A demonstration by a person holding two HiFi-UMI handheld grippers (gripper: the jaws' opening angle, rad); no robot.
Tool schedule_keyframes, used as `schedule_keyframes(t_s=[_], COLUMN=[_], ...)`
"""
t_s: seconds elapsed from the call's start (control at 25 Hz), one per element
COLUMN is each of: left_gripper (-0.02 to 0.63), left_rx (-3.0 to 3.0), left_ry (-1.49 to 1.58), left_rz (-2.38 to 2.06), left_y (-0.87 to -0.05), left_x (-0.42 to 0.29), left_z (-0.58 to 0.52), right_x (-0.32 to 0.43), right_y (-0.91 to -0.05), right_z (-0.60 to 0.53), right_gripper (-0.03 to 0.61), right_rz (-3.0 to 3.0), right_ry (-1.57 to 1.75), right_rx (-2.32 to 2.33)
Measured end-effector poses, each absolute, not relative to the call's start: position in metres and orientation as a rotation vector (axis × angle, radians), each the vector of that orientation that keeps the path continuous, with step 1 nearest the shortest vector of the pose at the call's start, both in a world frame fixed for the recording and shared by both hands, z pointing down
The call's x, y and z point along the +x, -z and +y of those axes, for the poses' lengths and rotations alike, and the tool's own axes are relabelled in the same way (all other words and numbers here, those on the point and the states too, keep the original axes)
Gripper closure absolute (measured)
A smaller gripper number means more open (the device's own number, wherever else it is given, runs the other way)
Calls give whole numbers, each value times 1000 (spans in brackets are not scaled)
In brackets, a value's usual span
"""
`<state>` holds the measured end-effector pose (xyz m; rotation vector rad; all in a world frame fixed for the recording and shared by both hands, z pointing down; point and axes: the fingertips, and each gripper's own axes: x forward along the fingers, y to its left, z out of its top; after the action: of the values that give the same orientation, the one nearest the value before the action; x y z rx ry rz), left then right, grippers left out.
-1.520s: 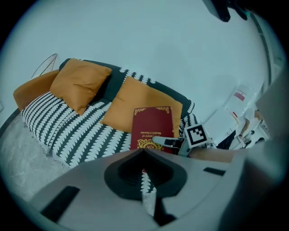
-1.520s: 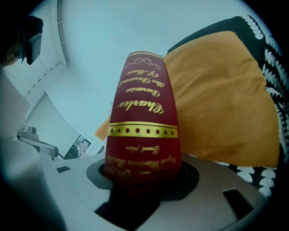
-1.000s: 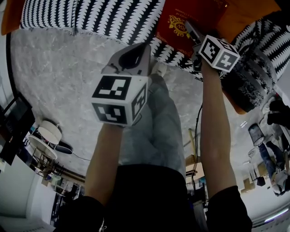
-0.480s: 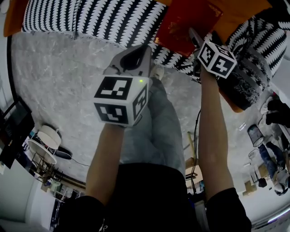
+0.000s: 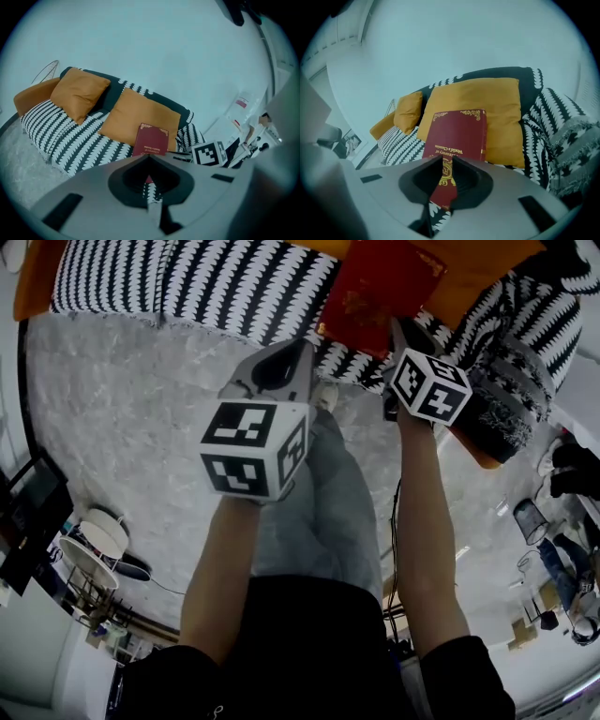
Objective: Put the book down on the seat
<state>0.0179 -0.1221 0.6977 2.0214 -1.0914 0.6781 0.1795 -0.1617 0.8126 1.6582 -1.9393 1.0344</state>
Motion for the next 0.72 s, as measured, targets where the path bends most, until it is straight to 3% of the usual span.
schedule_keyframes(t_s=[0.16,0.72], left_gripper=[603,603], left_rx=[2037,2070], left_ry=[-674,-604], left_rz=[-1090,-1128], left_y=[-692,-656], left_x=[18,36], left_z=[-119,-138], right_x=[171,166], right_y=[-800,-706], right_z=[-153,-147], right_gripper=[568,568], right_rz=[-1945,-2025], right_ry=[-1028,-977], right_rx=[1667,1742])
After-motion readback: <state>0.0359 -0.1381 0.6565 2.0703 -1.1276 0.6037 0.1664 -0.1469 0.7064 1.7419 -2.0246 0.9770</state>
